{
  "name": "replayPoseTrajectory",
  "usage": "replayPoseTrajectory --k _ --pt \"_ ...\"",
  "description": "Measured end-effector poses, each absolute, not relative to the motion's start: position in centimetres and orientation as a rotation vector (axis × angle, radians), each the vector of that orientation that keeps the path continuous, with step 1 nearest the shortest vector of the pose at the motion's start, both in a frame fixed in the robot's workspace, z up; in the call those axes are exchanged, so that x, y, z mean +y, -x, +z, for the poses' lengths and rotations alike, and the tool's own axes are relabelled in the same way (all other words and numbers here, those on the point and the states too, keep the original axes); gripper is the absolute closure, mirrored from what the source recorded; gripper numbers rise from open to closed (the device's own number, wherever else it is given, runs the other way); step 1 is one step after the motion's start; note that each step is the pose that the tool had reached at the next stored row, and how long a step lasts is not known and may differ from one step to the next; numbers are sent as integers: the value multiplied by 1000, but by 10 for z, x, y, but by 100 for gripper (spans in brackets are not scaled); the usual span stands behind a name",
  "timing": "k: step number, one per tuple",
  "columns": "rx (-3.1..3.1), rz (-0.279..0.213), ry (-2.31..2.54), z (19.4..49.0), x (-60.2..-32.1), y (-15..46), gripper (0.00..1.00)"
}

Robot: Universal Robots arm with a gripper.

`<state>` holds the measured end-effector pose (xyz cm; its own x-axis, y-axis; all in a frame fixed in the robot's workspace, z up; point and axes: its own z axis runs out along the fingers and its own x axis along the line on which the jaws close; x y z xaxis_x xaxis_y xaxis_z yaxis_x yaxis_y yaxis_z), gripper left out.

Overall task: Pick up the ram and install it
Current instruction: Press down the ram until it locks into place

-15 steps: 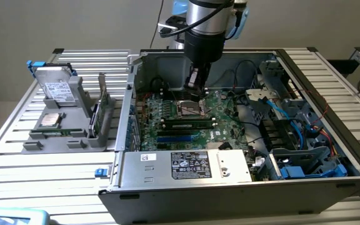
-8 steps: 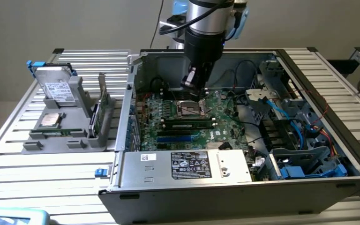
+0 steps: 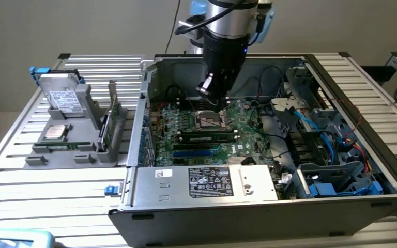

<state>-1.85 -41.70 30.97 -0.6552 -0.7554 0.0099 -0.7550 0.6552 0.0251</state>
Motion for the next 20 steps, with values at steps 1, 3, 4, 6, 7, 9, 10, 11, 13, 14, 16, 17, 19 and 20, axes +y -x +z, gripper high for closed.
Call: replayPoseTrajectory --k 1,3,4,6,7,9,10,11,13,14,16,17,19,20 --pt "-2851 -30 -1272 310 -417 19 89" --pt "-2873 -30 -1224 310 -417 18 89" --pt "-2883 -30 -1200 310 -417 18 89" --pt "-2903 -31 -1151 310 -417 18 89" --pt "-2913 -31 -1125 310 -417 18 89" --pt "-2932 -31 -1077 310 -417 18 89" --pt "-2941 -32 -1052 310 -417 18 89" --pt "-2950 -32 -1027 310 -417 18 89" --pt "-2967 -32 -978 310 -417 18 89" --pt "-2975 -33 -954 310 -417 18 89" --pt "-2992 -33 -902 310 -417 19 89" --pt "-2999 -33 -877 310 -417 19 89" --pt "-3014 -34 -826 310 -417 18 89" --pt "-3021 -34 -802 310 -417 18 89"
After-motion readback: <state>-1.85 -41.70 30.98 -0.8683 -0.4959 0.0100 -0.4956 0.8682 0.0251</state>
